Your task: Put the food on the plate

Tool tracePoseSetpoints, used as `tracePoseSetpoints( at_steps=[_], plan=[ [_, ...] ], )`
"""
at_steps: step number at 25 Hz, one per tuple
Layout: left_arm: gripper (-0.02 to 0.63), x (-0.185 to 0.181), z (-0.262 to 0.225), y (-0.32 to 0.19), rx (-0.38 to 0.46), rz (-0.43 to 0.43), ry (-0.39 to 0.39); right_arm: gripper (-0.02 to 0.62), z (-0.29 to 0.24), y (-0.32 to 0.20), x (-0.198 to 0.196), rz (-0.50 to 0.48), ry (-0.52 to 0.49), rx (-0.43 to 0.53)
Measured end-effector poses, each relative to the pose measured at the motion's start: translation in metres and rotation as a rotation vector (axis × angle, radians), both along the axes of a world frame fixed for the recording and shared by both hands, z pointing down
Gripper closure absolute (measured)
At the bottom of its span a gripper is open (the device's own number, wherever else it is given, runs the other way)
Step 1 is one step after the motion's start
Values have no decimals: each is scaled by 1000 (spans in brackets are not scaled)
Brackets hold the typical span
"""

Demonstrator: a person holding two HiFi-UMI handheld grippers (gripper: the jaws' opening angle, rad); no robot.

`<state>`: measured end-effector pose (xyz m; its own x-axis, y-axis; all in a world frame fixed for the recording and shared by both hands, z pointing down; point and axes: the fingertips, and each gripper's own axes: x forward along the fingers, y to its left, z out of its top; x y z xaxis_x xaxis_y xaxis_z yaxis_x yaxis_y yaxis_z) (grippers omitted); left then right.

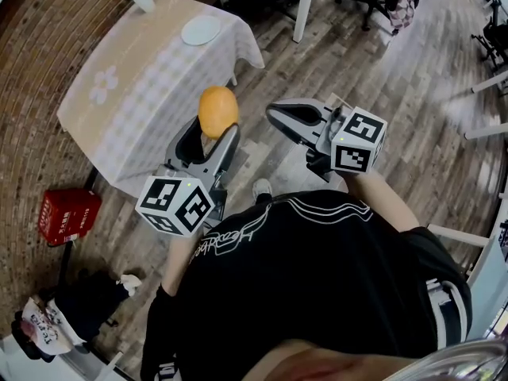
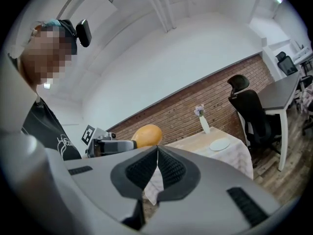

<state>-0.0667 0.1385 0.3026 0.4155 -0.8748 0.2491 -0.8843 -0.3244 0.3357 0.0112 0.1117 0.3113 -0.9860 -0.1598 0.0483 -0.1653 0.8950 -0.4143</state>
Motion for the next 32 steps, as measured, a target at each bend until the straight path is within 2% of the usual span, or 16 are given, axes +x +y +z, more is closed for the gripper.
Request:
tracePoseSetpoints(
  at_steps=[6,14,21,25,32],
  plan=[
    [314,-47,1,-37,5,15,-4,598,2,-37,-44,29,2,-5],
    [314,-78,-7,-61,30,37,-14,598,-7,-55,-72,63,-3,13],
    [314,-78,-8,-71,56,65,-26,598,-8,-58,-72,91,6,39],
    [314,-78,-2,-74,40,68,-26,598,-6,-63,-70,100,-1,32],
    [314,-80,6,-126,0,37,-30,598,2,-120,-73,77,-9,-16]
  ],
)
